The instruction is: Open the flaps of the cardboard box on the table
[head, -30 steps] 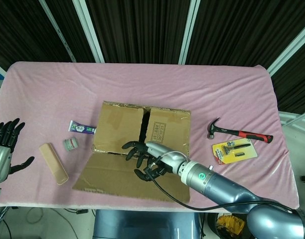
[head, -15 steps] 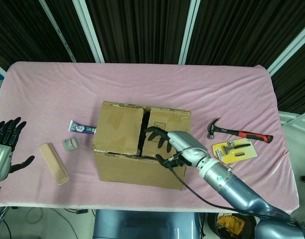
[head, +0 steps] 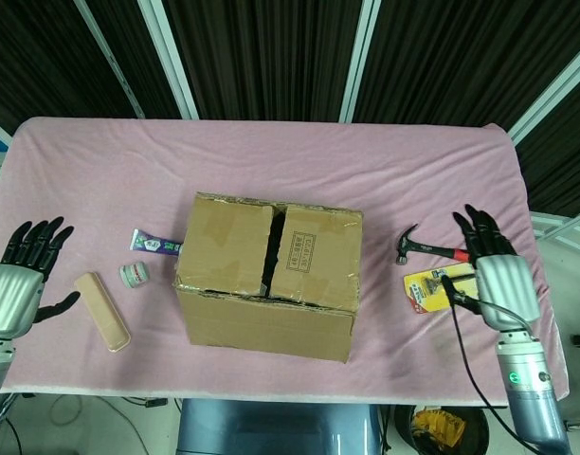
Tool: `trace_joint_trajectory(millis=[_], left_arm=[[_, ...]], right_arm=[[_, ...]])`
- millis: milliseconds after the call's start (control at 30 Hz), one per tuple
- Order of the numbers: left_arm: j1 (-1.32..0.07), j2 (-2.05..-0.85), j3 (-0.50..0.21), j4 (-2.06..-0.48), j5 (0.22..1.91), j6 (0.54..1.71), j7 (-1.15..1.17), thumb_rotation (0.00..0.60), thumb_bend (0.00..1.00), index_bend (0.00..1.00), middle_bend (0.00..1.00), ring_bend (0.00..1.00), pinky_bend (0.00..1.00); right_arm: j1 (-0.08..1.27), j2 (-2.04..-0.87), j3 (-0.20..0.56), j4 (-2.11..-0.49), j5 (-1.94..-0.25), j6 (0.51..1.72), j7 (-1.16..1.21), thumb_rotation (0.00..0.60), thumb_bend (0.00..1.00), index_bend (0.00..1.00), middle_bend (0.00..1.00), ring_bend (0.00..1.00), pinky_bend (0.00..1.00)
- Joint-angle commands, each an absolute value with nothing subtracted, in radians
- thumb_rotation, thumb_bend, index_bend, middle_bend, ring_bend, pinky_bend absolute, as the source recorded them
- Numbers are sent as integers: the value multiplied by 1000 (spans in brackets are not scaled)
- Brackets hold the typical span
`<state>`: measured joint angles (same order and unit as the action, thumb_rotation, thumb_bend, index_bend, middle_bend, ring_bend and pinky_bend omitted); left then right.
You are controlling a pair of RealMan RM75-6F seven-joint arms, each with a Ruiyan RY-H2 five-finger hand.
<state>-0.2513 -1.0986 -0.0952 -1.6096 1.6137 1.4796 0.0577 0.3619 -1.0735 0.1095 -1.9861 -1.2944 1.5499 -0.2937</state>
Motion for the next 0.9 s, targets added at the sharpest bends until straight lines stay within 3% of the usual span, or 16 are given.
trace_joint_trajectory(millis=[33, 200, 300, 467, 600, 733, 900], left_arm=[[-309, -1063, -114, -1663, 1641, 1415, 99, 600, 136, 0, 0, 0, 0], [-428, -1003, -147, -1752, 1654, 1253, 168, 600, 145, 0, 0, 0, 0], [-535, -956, -178, -1816, 1617, 1084, 186, 600, 202, 0, 0, 0, 0], [-720, -919, -230, -1844, 1562, 814, 202, 600, 483, 5, 8, 0, 39], [-874, -940, -265, -1816, 1547, 632, 219, 600, 692, 65, 80, 3, 120], [-967, -996, -284, -1786, 1544, 559, 233, 600, 803, 123, 145, 47, 170], [-1052, -1069, -283, -1746, 1550, 505, 265, 600, 817, 177, 213, 103, 226]], right_arm=[[272, -1143, 54, -1821, -1329, 1622, -288, 600, 260, 0, 0, 0, 216], [251, -1186, 53, -1712, -1344, 1622, -249, 600, 243, 0, 0, 0, 215], [246, -1213, 63, -1653, -1358, 1618, -202, 600, 243, 0, 0, 0, 215], [239, -1239, 69, -1584, -1364, 1596, -134, 600, 242, 0, 0, 0, 215], [233, -1250, 81, -1546, -1369, 1589, -87, 600, 242, 0, 0, 0, 215], [228, -1256, 86, -1527, -1377, 1581, -59, 600, 244, 0, 0, 0, 215], [222, -1264, 89, -1514, -1388, 1572, -42, 600, 245, 0, 0, 0, 215]])
